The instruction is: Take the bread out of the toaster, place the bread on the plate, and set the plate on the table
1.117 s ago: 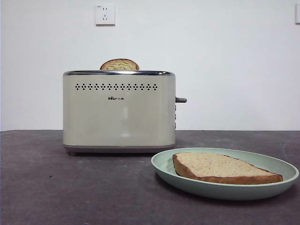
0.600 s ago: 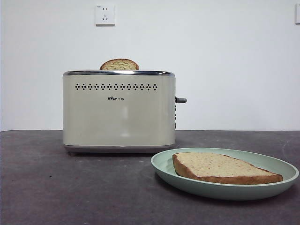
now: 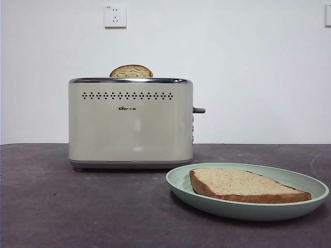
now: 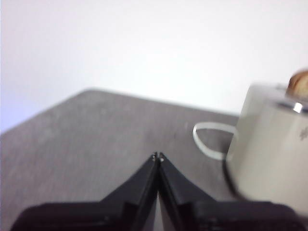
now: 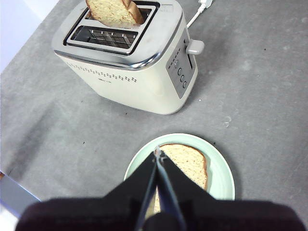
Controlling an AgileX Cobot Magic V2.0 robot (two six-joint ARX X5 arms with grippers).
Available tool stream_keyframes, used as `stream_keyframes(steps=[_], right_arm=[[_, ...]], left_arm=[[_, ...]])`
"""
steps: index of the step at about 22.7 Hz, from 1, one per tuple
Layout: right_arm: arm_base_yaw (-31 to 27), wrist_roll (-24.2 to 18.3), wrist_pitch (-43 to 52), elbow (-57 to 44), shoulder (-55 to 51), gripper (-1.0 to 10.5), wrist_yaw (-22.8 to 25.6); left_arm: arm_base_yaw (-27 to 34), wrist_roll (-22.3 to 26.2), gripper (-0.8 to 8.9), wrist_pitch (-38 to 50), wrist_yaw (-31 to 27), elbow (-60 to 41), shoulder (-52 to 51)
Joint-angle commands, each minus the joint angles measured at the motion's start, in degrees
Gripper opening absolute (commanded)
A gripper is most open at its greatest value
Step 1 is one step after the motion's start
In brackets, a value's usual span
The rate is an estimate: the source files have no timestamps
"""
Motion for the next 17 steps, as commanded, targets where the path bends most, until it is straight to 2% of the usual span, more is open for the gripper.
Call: stream_keyframes(steps=[1,3,6,17], right_arm=[[0.1,0.3,0.2,-0.3,0.0,0.0,0.2],[0.1,0.3,0.2,-0.3,0.0,0.0,0.2],[0.1,0.3,0.2,-0.3,0.0,0.0,0.2],[0.1,0.3,0.1,-0.3,0.0,0.0,0.2]], left_arm=[[0.1,1.2,-0.04,-5.3,0.1,-0.8,-0.1],[0.1,1.1,-0.04,-10.1,0.2,-0.8,-0.1],[0.1,1.4,-0.04,-9.8,3.3,-0.8,-0.1],[0.1,1.3,-0.04,-9.5,3.0,-0.8,-0.1]])
